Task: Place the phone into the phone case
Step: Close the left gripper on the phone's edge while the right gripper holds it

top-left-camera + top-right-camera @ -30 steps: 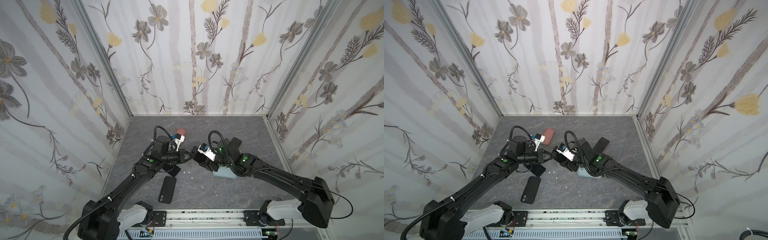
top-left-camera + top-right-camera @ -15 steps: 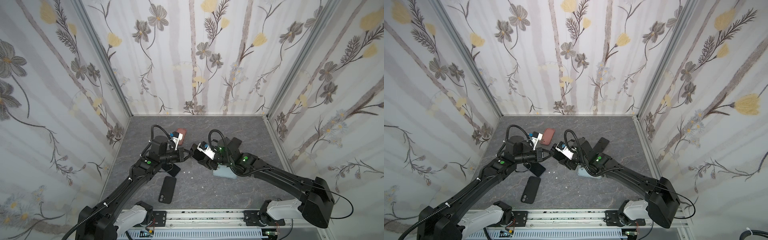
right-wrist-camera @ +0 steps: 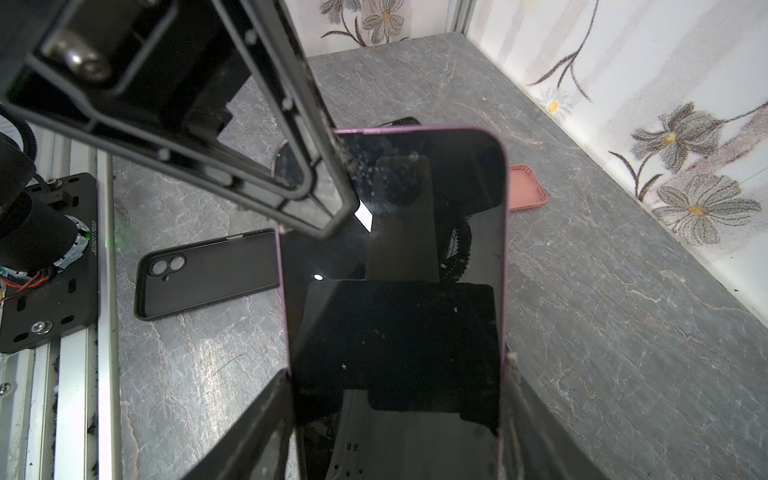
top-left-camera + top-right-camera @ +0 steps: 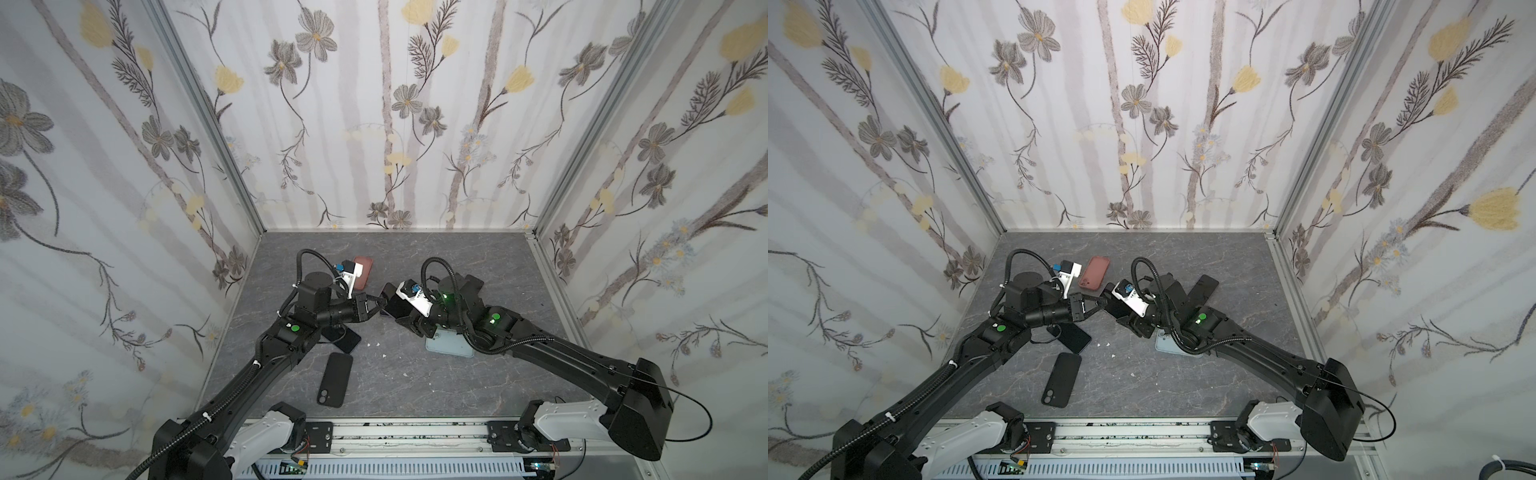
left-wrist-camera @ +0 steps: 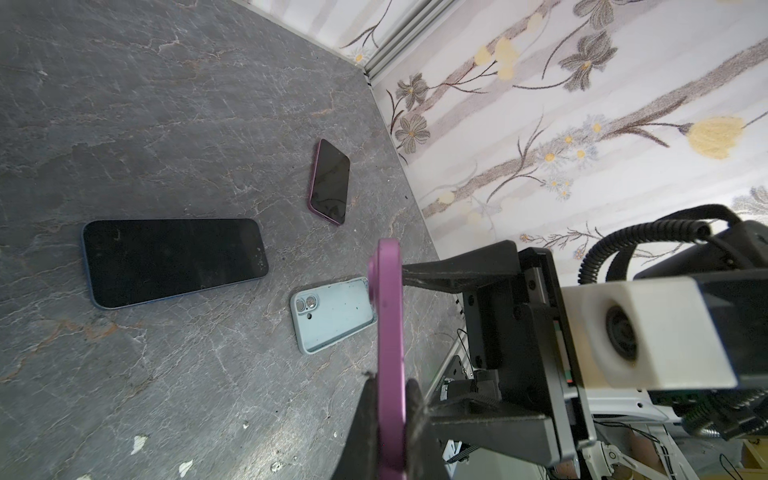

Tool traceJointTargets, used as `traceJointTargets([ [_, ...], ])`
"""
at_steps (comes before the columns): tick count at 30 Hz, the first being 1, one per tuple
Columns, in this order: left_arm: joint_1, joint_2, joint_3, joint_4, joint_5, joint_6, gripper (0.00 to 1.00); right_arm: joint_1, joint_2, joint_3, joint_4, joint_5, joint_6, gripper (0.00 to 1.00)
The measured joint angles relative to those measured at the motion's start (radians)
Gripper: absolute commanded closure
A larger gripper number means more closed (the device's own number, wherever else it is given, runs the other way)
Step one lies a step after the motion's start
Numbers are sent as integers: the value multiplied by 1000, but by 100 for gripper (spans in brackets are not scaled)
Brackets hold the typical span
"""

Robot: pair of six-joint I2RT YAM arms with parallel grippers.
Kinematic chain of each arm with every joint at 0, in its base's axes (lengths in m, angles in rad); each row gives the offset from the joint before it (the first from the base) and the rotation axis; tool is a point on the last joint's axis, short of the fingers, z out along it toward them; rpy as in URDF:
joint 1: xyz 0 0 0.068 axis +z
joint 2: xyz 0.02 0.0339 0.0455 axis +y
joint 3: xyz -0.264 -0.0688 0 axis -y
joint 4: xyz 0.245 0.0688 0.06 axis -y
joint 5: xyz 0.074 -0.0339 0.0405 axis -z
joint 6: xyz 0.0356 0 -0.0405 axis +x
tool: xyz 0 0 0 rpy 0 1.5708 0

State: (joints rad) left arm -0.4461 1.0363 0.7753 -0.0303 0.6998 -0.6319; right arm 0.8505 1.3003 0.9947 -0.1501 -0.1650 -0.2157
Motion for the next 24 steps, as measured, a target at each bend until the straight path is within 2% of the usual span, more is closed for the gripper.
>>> traceJointTargets([
  [9, 0, -19, -3, 20, -11, -8, 100, 0, -14, -3, 16, 3, 5, 33],
  [24, 0, -30, -11, 50, -19, -29, 100, 1, -27, -6, 30, 11, 13, 25],
])
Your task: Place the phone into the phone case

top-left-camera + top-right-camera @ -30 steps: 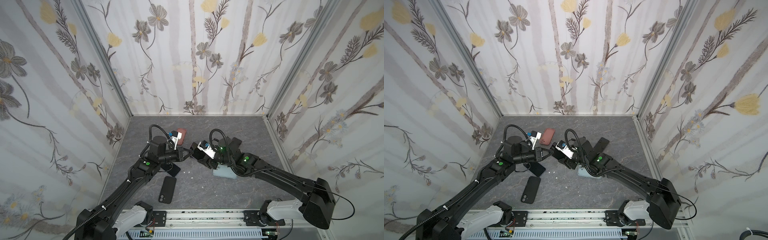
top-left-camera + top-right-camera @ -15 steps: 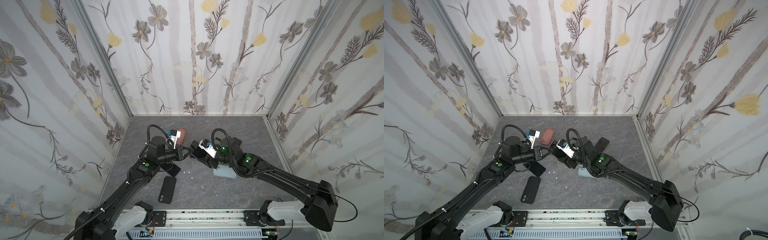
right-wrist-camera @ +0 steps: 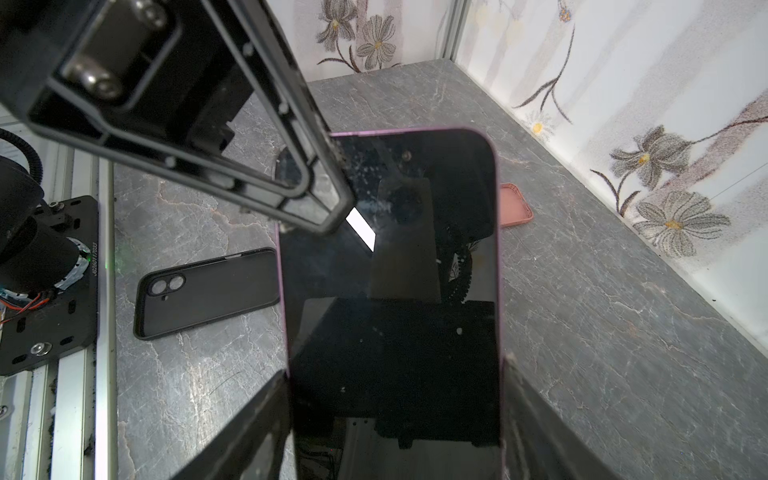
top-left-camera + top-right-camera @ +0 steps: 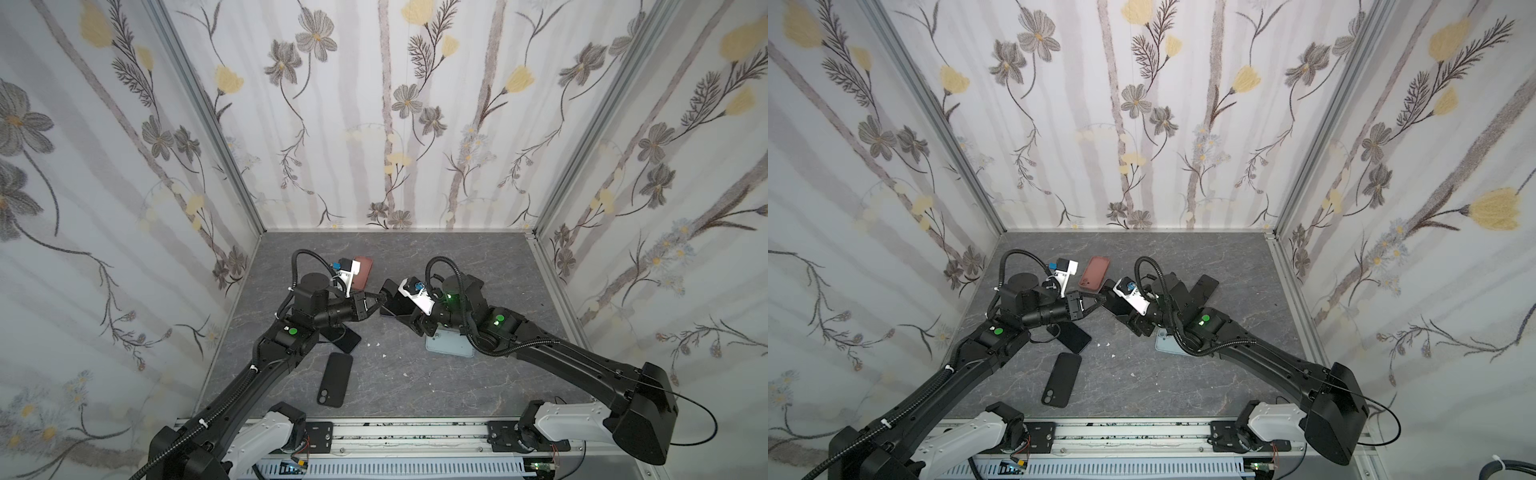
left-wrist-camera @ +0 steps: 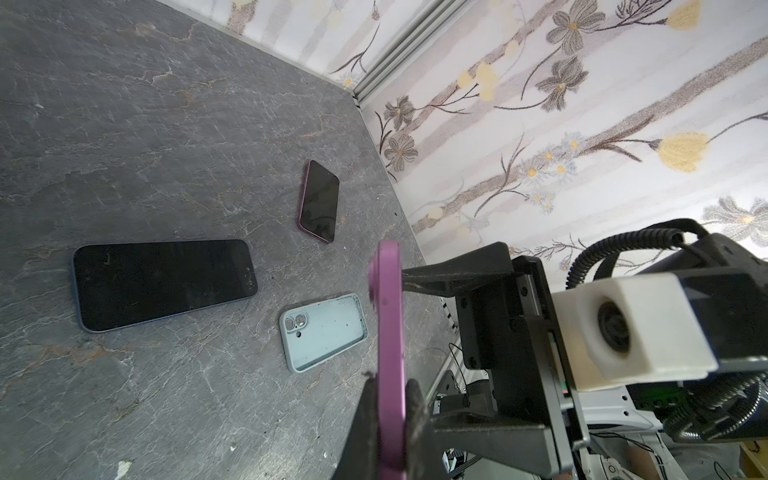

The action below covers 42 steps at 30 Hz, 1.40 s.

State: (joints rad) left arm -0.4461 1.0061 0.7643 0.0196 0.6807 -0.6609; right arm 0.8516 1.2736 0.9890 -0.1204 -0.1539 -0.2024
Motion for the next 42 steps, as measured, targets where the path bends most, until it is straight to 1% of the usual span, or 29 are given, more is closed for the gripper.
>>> traceJointTargets([
  [6, 1, -4, 0, 5, -21, -2, 100, -1, -10, 0, 0, 30, 18, 22],
  [12, 1, -7, -2, 5, -26, -2, 100, -2, -21, 0, 4, 49, 20, 22],
  [18, 1, -11, -4, 5, -30, -2, 100, -2, -21, 0, 4, 48, 27, 22],
  [26, 1, -13, -5, 11, -47, -20, 100, -2, -42, 0, 5, 56, 37, 19],
  [35, 2, -36, -5, 22, -58, -26, 100, -2, -64, -2, 19, 75, 45, 14],
  [39, 6, -63, -5, 46, -83, -49, 100, -4, -95, 5, 36, 120, 103, 7],
  [41, 8, -75, -5, 69, -99, -73, 100, -15, -130, 5, 62, 156, 168, 5],
  [42, 8, -82, -5, 84, -106, -80, 100, -29, -153, -1, 92, 182, 219, 5],
])
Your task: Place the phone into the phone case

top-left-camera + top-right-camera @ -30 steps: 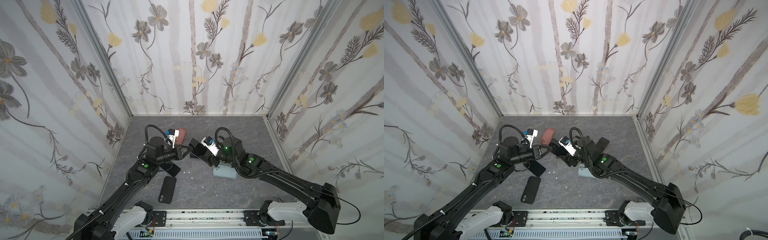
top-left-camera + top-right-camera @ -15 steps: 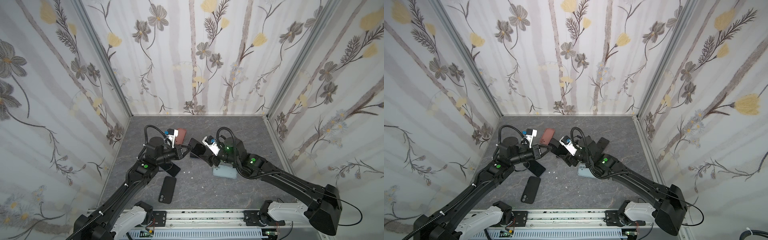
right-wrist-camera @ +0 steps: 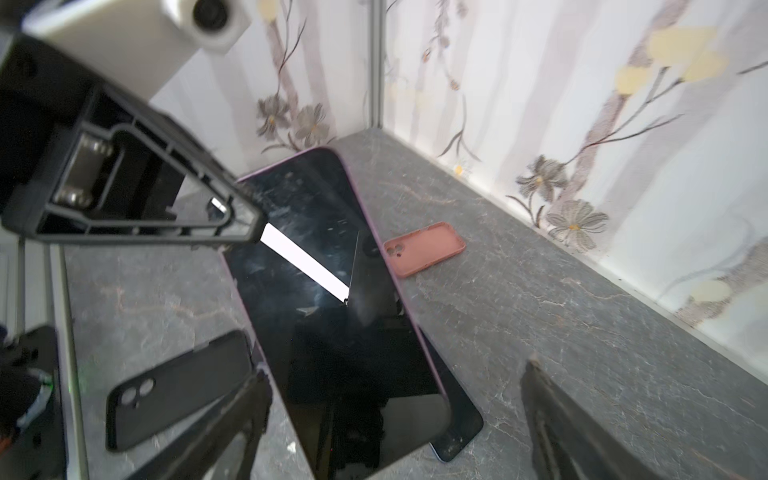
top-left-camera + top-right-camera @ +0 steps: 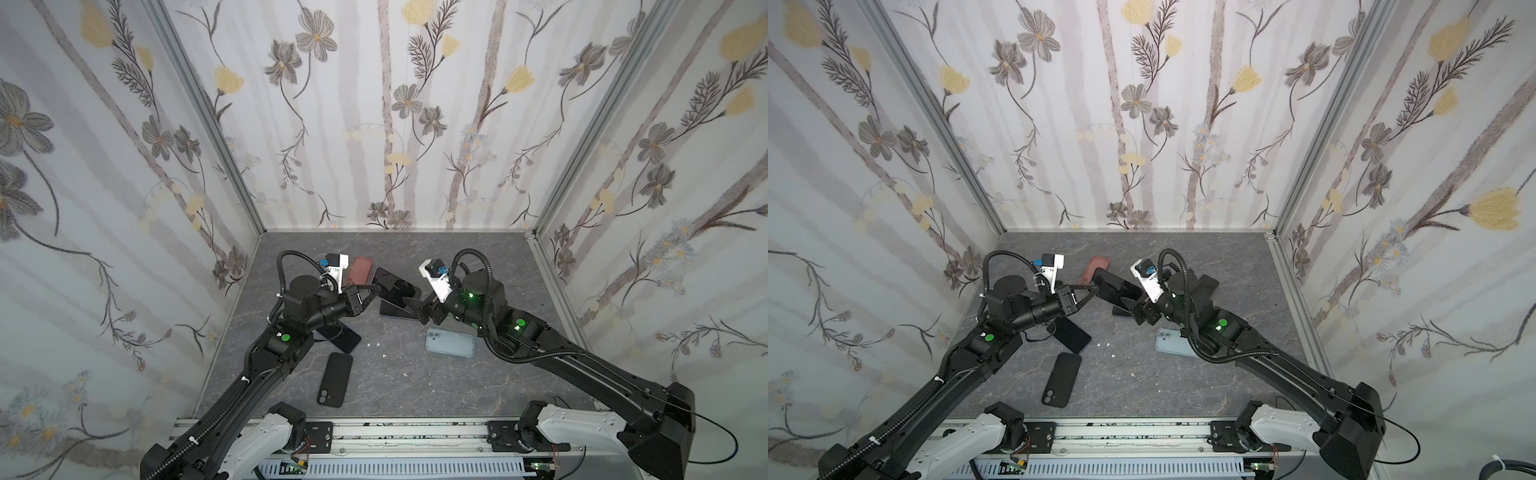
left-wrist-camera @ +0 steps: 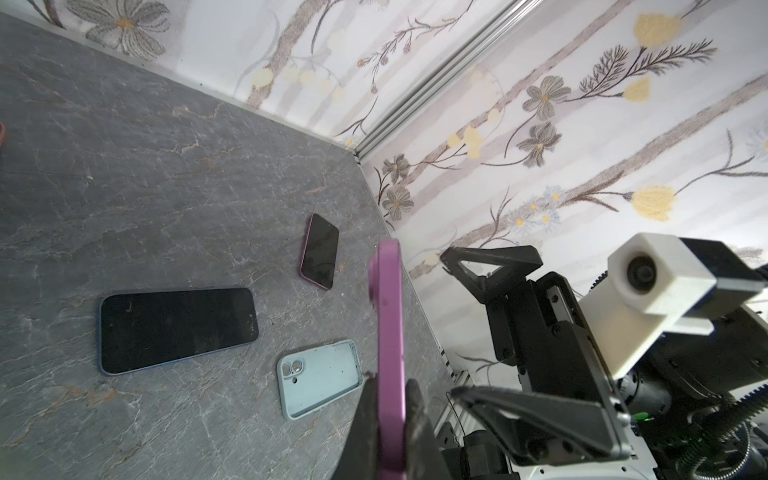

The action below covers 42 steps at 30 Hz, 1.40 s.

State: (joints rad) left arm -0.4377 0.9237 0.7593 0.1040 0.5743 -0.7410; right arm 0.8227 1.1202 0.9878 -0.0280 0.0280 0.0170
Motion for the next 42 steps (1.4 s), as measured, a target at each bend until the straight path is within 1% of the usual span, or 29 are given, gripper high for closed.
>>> traceJointTargets([
  [3, 1, -24, 0, 64, -16, -35, 100, -58, -68, -32, 76, 36, 155, 10],
  [6, 2, -51, -1, 164, -33, -75, 100, -120, -107, -58, 138, 23, 334, 14],
  [10, 4, -64, -5, 314, -50, -119, 100, -164, -100, -56, 202, -90, 515, 17],
  [15, 5, -50, -18, 483, -39, -178, 100, -171, -34, -4, 270, -269, 648, 23],
  [19, 5, -37, -24, 567, -23, -217, 100, -171, 8, 12, 336, -402, 712, 31],
  [22, 5, -33, -26, 604, -19, -236, 100, -171, 27, 14, 389, -483, 747, 39],
  [27, 5, -32, -35, 632, -1, -254, 100, -167, 35, 14, 464, -576, 789, 50],
  [30, 5, -33, -42, 635, 6, -258, 100, -164, 35, 14, 506, -608, 805, 52],
  [34, 5, -33, -51, 655, 17, -272, 100, -163, 37, 14, 536, -627, 819, 61],
  [42, 4, -32, -56, 678, 31, -283, 100, -163, 41, 14, 547, -635, 840, 85],
])
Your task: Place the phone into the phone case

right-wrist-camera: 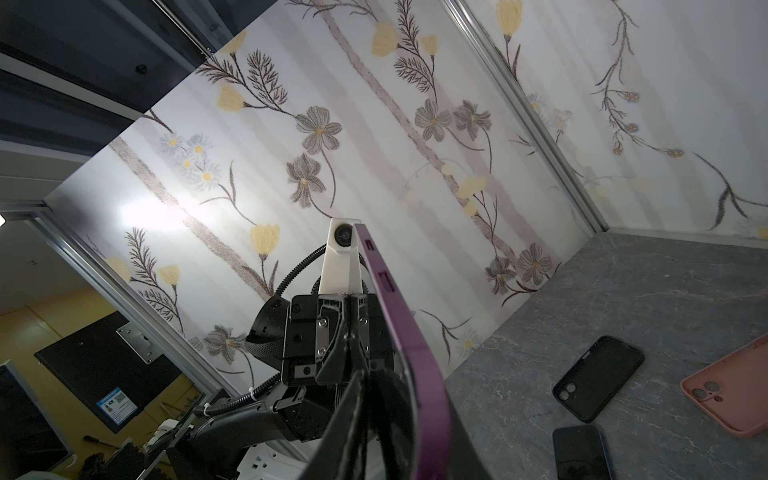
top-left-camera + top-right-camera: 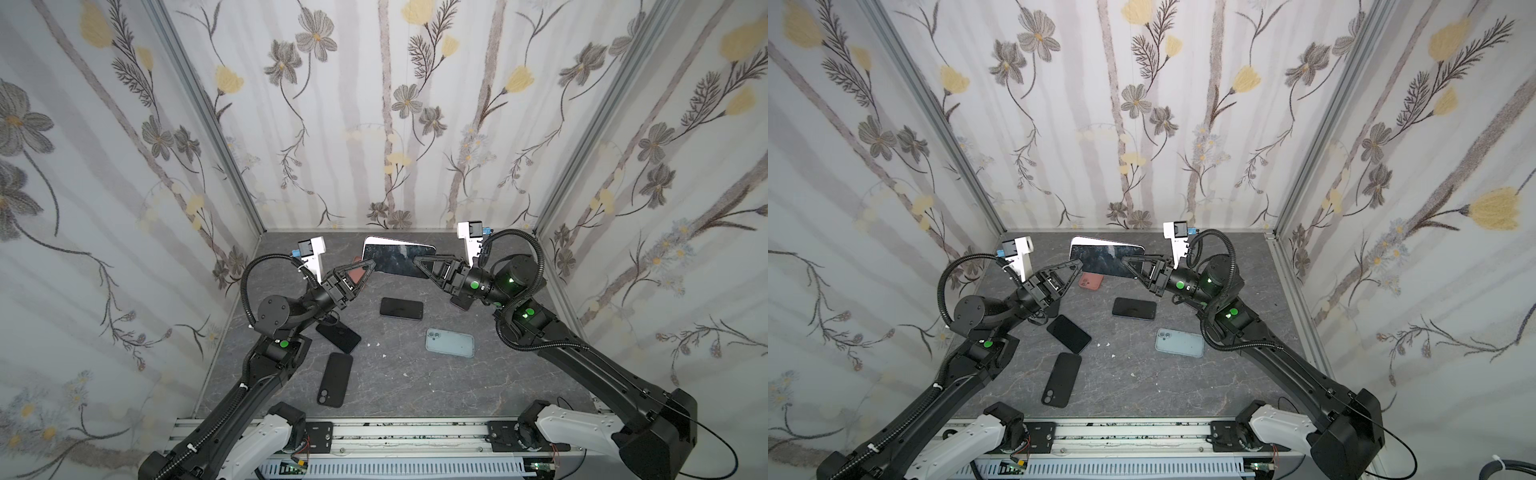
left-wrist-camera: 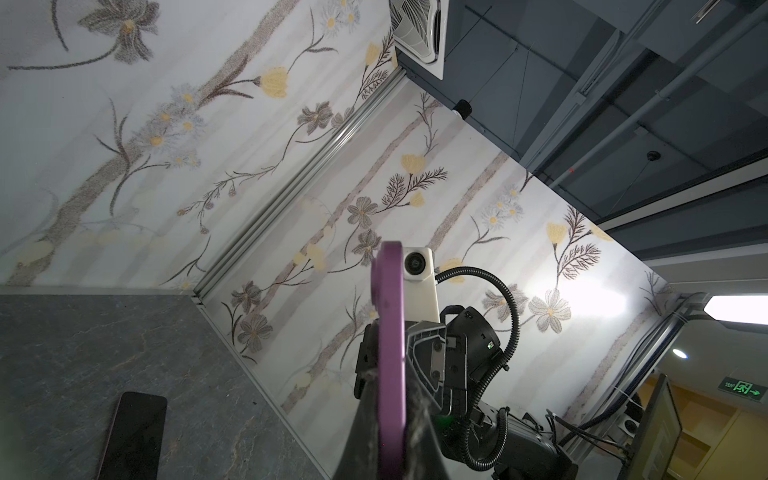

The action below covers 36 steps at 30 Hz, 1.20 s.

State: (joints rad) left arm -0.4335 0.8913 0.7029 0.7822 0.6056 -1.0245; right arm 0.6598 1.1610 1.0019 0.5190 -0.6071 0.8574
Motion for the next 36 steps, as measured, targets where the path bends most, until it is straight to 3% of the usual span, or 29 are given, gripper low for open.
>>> traceJointTargets([
  [3, 1, 0, -3, 0, -5, -12, 100, 0, -4, 0, 24, -22, 16, 96],
  [7, -1, -2, -3, 7, -7, -14, 100, 1, -12, -1, 32, -30, 23, 100],
  [33, -4, 46, 5, -16, -14, -4, 100, -8, -54, -2, -96, 41, 13, 100],
  [36, -4, 51, 8, -17, -14, -4, 82, -10, -57, -2, -103, 45, 14, 100],
])
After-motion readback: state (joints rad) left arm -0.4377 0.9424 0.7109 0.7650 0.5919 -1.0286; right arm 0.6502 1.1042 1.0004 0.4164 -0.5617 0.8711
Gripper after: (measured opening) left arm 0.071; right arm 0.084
